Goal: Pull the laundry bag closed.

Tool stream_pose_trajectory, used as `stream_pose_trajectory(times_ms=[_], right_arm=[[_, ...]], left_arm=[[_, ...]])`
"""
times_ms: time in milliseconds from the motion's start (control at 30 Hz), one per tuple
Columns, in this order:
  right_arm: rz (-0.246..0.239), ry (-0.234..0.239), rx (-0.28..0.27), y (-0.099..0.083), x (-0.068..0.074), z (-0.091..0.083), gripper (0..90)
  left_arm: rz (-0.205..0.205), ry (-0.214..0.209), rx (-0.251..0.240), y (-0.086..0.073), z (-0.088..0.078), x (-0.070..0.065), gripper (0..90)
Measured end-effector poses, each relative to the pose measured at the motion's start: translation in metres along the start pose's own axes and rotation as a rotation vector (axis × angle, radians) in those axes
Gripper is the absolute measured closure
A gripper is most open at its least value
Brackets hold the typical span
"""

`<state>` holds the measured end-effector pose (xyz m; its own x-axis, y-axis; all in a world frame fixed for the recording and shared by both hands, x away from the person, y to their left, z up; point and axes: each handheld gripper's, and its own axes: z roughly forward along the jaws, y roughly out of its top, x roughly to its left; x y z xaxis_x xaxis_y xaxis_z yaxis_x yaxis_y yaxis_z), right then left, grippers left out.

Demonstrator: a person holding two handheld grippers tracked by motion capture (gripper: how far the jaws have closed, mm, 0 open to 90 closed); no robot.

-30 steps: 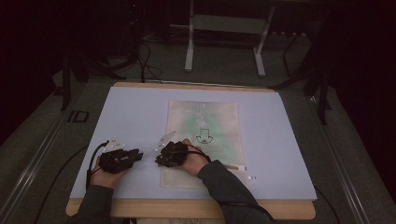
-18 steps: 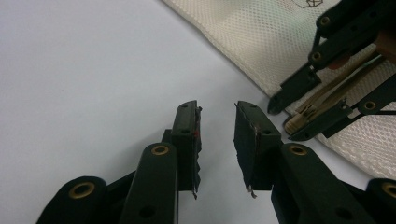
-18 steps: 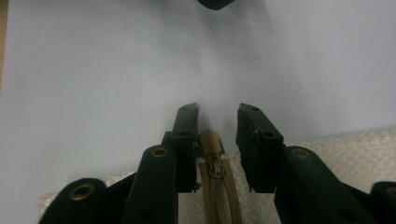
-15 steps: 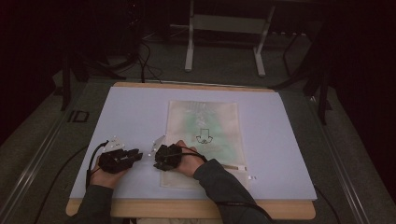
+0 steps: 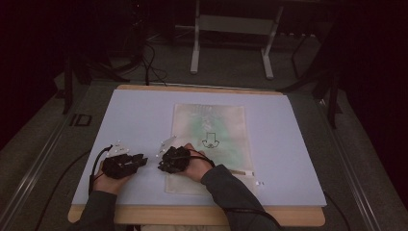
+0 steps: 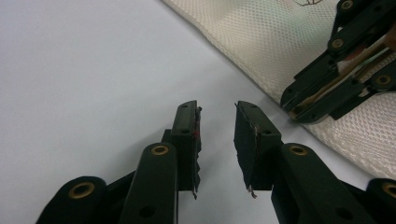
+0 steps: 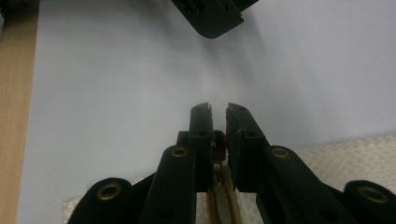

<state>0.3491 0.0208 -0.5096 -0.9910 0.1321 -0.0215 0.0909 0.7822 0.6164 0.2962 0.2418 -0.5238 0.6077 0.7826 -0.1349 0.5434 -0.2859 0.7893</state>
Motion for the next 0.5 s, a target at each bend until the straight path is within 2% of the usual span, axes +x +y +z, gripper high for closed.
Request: stream_pose_trajectory(times_ms=[267, 500], right_arm=[[0.015, -0.006, -0.035, -0.005, -0.001, -0.011, 80.8], [0.025, -0.01, -0.053, -0.019, -0.003, -0.022, 80.1]], left_arm=[[0.006, -0.008, 0.009, 0.0, 0.002, -0.001, 69.0], [0.008, -0.01, 0.011, 0.0, 0.003, -0.001, 68.8]])
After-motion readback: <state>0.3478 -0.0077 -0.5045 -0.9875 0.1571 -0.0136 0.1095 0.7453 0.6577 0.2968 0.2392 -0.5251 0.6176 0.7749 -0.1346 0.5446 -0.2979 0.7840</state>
